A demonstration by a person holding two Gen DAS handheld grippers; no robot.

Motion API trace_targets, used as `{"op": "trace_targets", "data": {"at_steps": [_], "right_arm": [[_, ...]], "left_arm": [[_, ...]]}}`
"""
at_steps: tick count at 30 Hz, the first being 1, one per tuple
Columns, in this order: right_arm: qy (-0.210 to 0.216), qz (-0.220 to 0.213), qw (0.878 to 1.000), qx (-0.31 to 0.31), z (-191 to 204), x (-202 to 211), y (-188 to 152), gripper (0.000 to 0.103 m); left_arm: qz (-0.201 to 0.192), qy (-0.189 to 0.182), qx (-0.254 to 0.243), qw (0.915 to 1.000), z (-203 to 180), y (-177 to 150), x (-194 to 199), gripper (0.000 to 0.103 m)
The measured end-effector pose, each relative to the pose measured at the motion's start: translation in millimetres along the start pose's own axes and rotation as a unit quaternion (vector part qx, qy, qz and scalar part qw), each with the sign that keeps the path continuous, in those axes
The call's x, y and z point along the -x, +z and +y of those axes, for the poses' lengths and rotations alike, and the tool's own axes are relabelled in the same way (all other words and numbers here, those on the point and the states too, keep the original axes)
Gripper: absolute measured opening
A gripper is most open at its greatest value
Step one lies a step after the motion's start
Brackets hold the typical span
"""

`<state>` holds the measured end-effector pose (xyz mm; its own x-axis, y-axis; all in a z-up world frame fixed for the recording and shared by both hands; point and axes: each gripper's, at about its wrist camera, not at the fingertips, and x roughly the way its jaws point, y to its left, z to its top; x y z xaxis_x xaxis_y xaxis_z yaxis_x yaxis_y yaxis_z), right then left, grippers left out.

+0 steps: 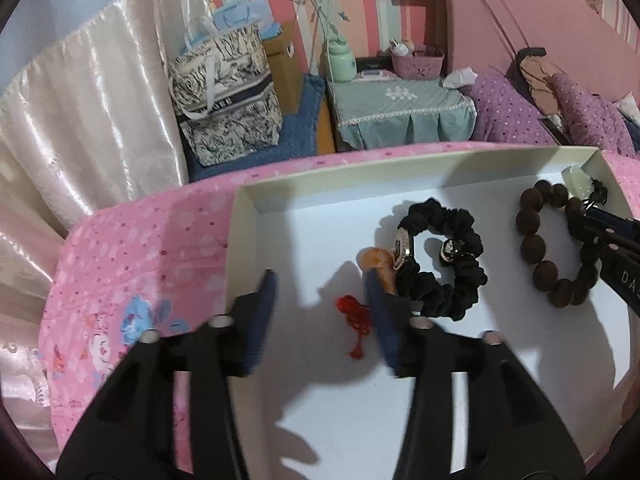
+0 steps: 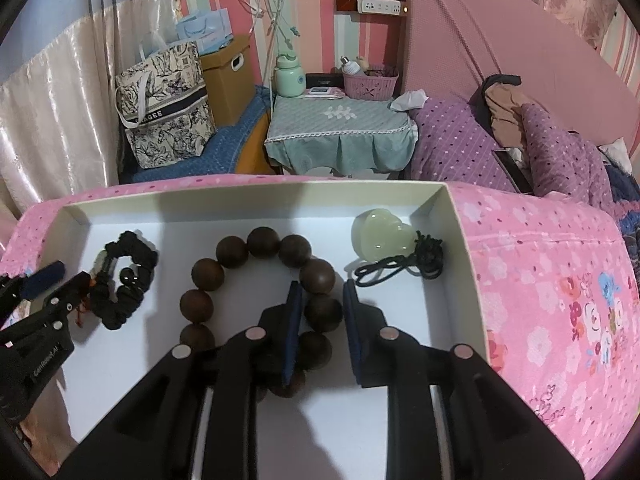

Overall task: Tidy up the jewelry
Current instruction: 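Open both tools to release amber pendant and bead bracelet, then withdraw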

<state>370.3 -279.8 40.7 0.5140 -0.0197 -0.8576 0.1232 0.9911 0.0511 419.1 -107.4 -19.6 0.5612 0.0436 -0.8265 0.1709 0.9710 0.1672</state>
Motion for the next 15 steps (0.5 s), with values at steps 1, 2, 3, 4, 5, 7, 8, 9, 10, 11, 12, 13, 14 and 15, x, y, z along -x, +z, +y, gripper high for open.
{"op": "trace_targets", "data": {"at_steps": [1, 2, 3, 4, 5, 7, 8, 9, 10, 11, 12, 13, 14, 15], "right_arm": [[0.005, -0.007, 1.000, 0.003, 0, 5, 0, 0.042], [0.008, -0.017, 1.000, 0.005, -1, 13, 1, 0.045], [0.009, -0.029, 1.000, 0.006, -3, 24, 2, 0.047], [0.008, -0.036, 0.999, 0.004, -5, 31, 2, 0.051], [0.005, -0.045, 0.999, 0.002, -8, 42, 2, 0.054], [-0.004, -0.066, 0.998, -0.001, -14, 61, -1, 0.071], [-0.012, -0.076, 0.997, -0.001, -17, 72, -5, 0.074], [-0.018, -0.082, 0.996, -0.001, -21, 81, -10, 0.080], [-0.020, -0.084, 0.996, 0.000, -26, 86, -13, 0.083], [-0.022, -0.082, 0.996, 0.000, -30, 93, -20, 0.084], [-0.023, -0.079, 0.997, 0.001, -33, 96, -24, 0.085], [-0.025, -0.074, 0.997, 0.004, -36, 102, -31, 0.085], [-0.025, -0.071, 0.997, 0.008, -40, 108, -37, 0.085], [-0.024, -0.070, 0.997, 0.012, -42, 114, -41, 0.085]], "left_arm": [[-0.001, -0.004, 0.001, 1.0000, 1, 0, 5, 0.055], [-0.002, -0.012, 0.003, 0.9999, 2, 1, 12, 0.055], [-0.005, -0.017, 0.004, 0.9998, 4, 2, 19, 0.057], [-0.010, -0.020, 0.006, 0.9997, 5, 2, 27, 0.060], [-0.019, -0.022, 0.008, 0.9995, 8, 2, 37, 0.067], [-0.037, -0.029, 0.014, 0.9988, 14, 0, 56, 0.079], [-0.048, -0.033, 0.018, 0.9982, 18, -2, 67, 0.085], [-0.056, -0.036, 0.021, 0.9976, 23, -4, 76, 0.089], [-0.062, -0.038, 0.023, 0.9971, 26, -7, 83, 0.090], [-0.064, -0.040, 0.025, 0.9968, 29, -10, 89, 0.093], [-0.066, -0.043, 0.029, 0.9965, 35, -16, 97, 0.095], [-0.066, -0.043, 0.032, 0.9964, 38, -21, 102, 0.096], [-0.069, -0.044, 0.037, 0.9960, 43, -27, 109, 0.098], [-0.071, -0.045, 0.039, 0.9957, 46, -33, 113, 0.099]]}}
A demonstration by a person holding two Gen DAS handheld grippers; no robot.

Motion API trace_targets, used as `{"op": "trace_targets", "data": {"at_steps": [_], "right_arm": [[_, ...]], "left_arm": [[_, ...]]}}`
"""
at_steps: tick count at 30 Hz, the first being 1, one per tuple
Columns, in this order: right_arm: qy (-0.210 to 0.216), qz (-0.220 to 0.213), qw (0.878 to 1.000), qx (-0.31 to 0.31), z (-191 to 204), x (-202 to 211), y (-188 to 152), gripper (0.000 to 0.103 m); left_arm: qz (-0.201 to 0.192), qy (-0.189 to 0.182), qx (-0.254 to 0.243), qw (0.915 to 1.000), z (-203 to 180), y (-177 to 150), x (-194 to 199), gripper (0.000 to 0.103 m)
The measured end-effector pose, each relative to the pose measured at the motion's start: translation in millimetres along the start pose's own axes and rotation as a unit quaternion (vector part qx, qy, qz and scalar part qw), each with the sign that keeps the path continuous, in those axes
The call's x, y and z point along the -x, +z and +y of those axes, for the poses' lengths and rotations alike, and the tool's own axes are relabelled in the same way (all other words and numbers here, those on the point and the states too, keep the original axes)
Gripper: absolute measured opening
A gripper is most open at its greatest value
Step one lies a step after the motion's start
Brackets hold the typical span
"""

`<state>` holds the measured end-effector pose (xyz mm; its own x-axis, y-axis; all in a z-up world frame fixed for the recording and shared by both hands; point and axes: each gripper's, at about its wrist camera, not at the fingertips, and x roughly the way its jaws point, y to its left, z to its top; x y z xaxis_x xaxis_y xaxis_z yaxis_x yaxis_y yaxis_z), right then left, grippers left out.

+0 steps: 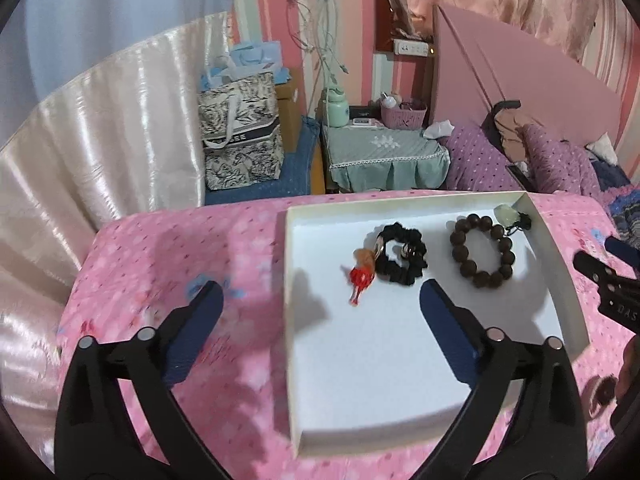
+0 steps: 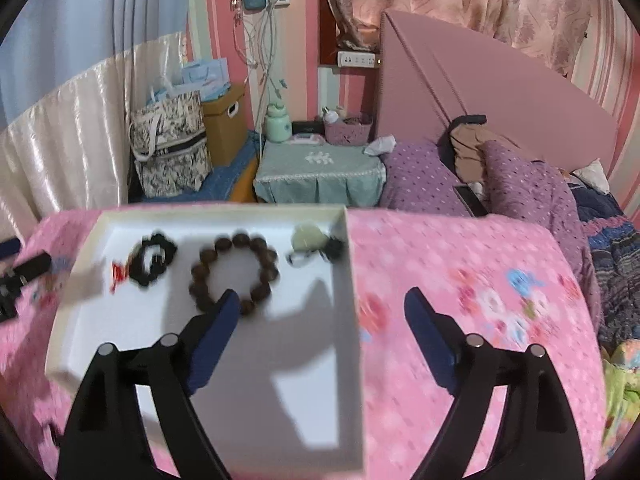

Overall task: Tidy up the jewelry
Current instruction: 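Open both tools to release amber pendant and bead bracelet, then withdraw, then move left tool to black cord pendant while right tool approaches red cord pendant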

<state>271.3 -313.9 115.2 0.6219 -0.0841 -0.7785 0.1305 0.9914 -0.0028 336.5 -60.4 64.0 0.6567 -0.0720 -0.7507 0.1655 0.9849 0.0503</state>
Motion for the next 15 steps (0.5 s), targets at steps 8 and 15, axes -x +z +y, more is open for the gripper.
{"op": "trace_targets", "data": {"at_steps": [8, 15], "right_arm": [[-0.024, -0.016, 1.000, -0.003, -23, 65, -32, 0.097], [-0.039, 0.001, 0.999, -0.015, -28, 78, -67, 0.097]], "left_arm": [[0.003, -0.015, 0.011, 0.9998, 22, -44, 42, 0.100], [0.032, -0.015, 0.010, 0.9993, 31, -82, 50, 0.100]]}}
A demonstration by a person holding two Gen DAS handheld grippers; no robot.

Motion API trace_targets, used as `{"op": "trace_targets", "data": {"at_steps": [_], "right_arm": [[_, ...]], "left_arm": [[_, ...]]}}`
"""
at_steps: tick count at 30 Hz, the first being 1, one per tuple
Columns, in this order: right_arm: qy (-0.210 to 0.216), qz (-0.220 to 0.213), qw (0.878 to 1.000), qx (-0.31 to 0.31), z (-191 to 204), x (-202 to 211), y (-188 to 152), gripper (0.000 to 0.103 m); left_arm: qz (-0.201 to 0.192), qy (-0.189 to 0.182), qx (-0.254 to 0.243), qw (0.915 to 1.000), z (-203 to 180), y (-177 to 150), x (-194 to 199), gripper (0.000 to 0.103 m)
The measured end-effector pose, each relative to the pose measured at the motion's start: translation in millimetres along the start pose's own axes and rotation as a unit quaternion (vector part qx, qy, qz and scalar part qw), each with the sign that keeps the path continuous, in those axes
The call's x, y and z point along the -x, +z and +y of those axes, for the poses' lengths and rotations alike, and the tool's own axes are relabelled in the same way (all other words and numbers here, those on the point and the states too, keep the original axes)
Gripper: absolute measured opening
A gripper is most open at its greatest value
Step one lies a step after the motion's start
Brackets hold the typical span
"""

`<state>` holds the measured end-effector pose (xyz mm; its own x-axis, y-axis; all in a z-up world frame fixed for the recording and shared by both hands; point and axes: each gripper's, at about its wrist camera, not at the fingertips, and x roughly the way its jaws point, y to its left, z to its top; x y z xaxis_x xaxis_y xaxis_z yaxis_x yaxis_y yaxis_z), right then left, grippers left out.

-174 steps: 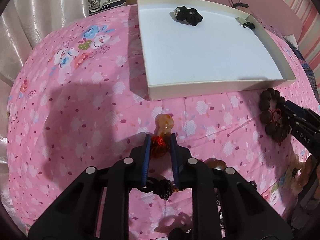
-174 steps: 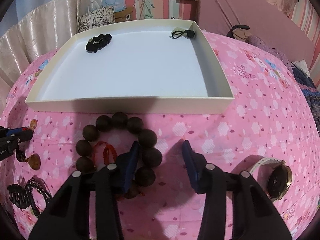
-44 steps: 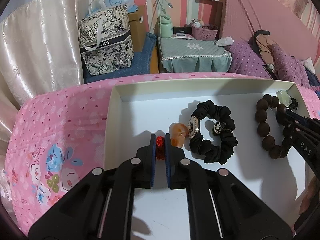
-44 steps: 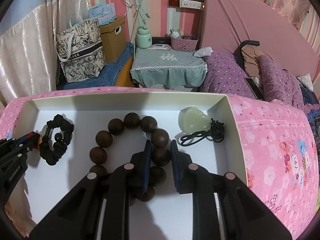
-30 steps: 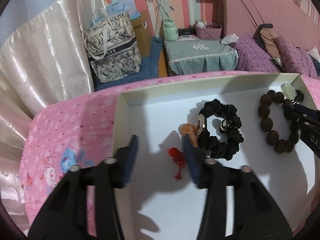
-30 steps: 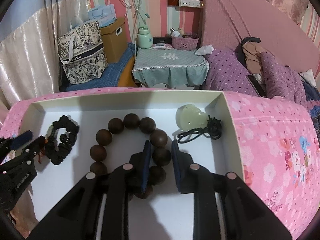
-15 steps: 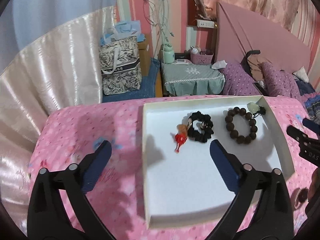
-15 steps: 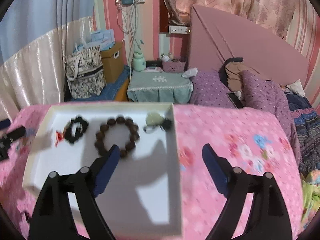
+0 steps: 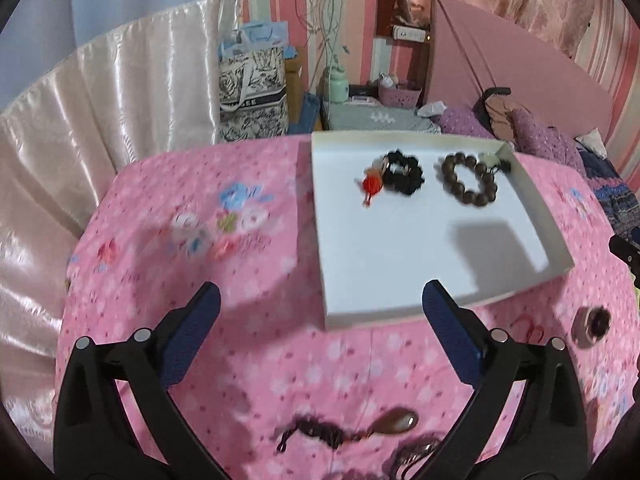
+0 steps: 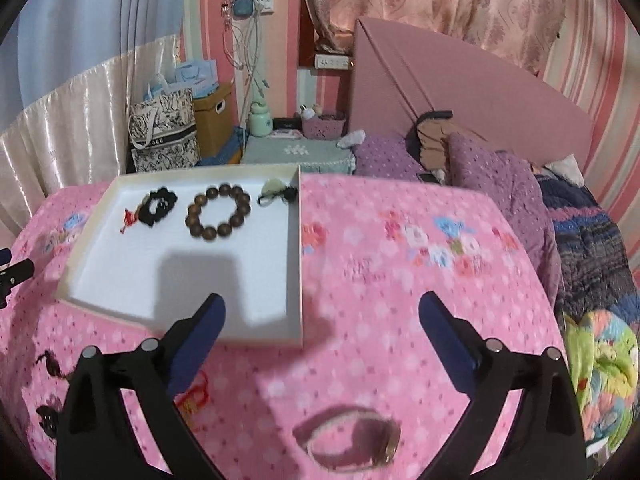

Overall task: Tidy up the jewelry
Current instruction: 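Move left tool to black cord pendant while right tool approaches red cord pendant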

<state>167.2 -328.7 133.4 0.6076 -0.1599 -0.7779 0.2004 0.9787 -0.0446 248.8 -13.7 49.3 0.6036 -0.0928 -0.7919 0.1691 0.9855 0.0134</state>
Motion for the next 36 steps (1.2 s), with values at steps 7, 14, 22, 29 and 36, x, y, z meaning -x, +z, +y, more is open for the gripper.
{"op": "trace_targets", "data": {"at_steps": [7, 14, 22, 29, 36], "right_arm": [[-0.009, 0.014, 1.000, -0.018, 0, 8, -30, 0.097], [0.005, 0.004, 0.999, -0.042, 3, 17, -52, 0.097], [-0.014, 0.001, 1.000, -0.024, 21, 25, -60, 0.097], [-0.025, 0.008, 1.000, -0.013, 39, 16, -76, 0.097], [-0.024, 0.010, 1.000, -0.002, 53, 18, -75, 0.097]], "left_arm": [[0.000, 0.005, 0.000, 1.0000, 3, -23, 18, 0.100], [0.003, 0.001, 0.005, 1.0000, 8, -50, 28, 0.100], [0.003, -0.007, 0.018, 0.9998, 16, -60, 35, 0.100], [0.013, -0.008, 0.012, 0.9998, 16, -71, 28, 0.100], [0.012, -0.009, 0.014, 0.9998, 19, -73, 27, 0.100]]}}
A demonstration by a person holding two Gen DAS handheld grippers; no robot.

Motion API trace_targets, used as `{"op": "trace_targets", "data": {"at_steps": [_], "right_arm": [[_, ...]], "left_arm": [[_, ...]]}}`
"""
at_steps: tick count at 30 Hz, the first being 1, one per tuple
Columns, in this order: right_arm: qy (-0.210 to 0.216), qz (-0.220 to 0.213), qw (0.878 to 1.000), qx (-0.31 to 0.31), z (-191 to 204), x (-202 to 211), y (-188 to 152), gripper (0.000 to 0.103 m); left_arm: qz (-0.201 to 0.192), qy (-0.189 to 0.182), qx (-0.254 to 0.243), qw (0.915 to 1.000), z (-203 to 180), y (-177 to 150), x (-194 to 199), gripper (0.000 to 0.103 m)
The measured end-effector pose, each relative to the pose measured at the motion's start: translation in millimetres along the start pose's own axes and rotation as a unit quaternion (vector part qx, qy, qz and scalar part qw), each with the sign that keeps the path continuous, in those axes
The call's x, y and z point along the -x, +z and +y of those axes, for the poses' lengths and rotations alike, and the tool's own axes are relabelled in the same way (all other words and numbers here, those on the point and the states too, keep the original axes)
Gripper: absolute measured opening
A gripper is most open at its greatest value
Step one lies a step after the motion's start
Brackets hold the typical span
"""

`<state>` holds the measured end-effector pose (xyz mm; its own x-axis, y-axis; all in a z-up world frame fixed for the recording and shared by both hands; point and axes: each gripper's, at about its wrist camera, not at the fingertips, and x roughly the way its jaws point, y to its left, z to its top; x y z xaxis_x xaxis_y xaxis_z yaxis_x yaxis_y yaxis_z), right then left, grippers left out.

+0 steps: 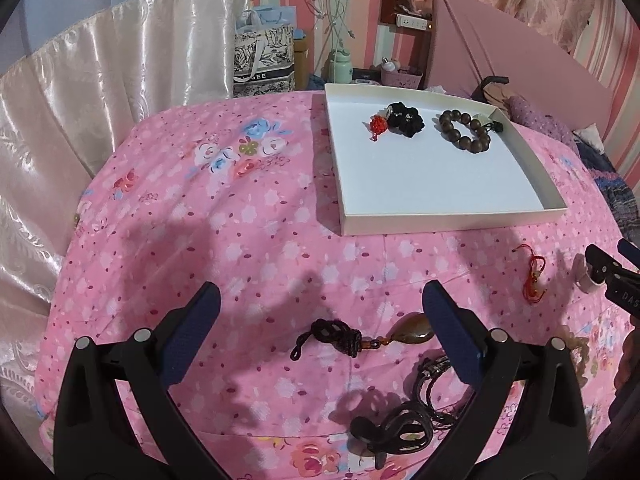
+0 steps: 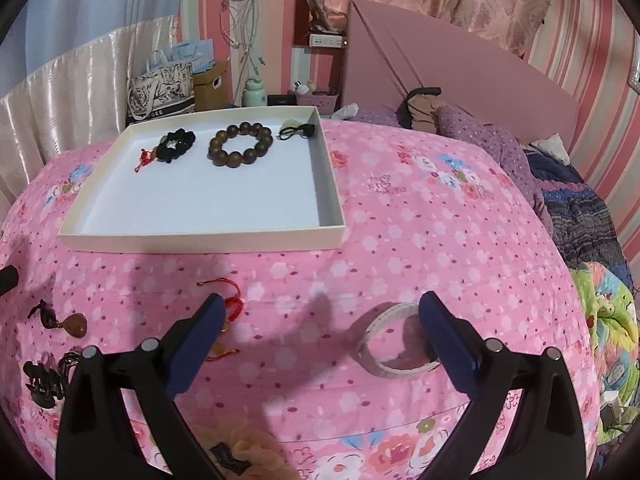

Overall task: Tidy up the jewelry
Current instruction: 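Move left tool to black cord pendant while right tool approaches red cord pendant, then close left tool on black knotted cord while right tool grips red cord pendant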

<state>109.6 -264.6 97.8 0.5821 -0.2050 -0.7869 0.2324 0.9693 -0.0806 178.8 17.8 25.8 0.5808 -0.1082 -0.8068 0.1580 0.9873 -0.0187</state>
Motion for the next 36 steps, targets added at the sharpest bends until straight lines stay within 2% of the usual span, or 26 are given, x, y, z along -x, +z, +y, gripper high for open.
{"op": "trace_targets", "data": {"at_steps": [10, 20, 24, 28, 29, 31, 36], "right_arm": [[-0.004, 0.019, 1.000, 0.003, 25, -9, -7, 0.097], [-0.005, 0.015, 1.000, -0.009, 37, -13, -5, 0.097], [0.008, 0.028, 0.999, -0.014, 43, -28, -15, 0.097], [0.016, 0.033, 0.999, -0.012, 48, -36, -18, 0.096], [0.016, 0.031, 0.999, -0.010, 49, -37, -19, 0.095], [0.022, 0.034, 0.999, -0.010, 50, -39, -21, 0.086], [0.051, 0.051, 0.997, -0.016, 54, -50, -30, 0.065]], "left_arm": [[0.018, -0.004, -0.002, 0.9998, 4, -10, -16, 0.100], [0.027, -0.014, 0.007, 0.9995, 9, -16, -26, 0.099], [0.038, -0.015, 0.002, 0.9992, 8, -17, -35, 0.092], [0.043, -0.017, 0.005, 0.9989, 9, -18, -41, 0.091], [0.043, -0.017, 0.006, 0.9989, 10, -19, -42, 0.091], [0.050, -0.021, 0.009, 0.9985, 11, -20, -46, 0.090], [0.085, -0.041, 0.029, 0.9952, 15, -26, -59, 0.074]]}}
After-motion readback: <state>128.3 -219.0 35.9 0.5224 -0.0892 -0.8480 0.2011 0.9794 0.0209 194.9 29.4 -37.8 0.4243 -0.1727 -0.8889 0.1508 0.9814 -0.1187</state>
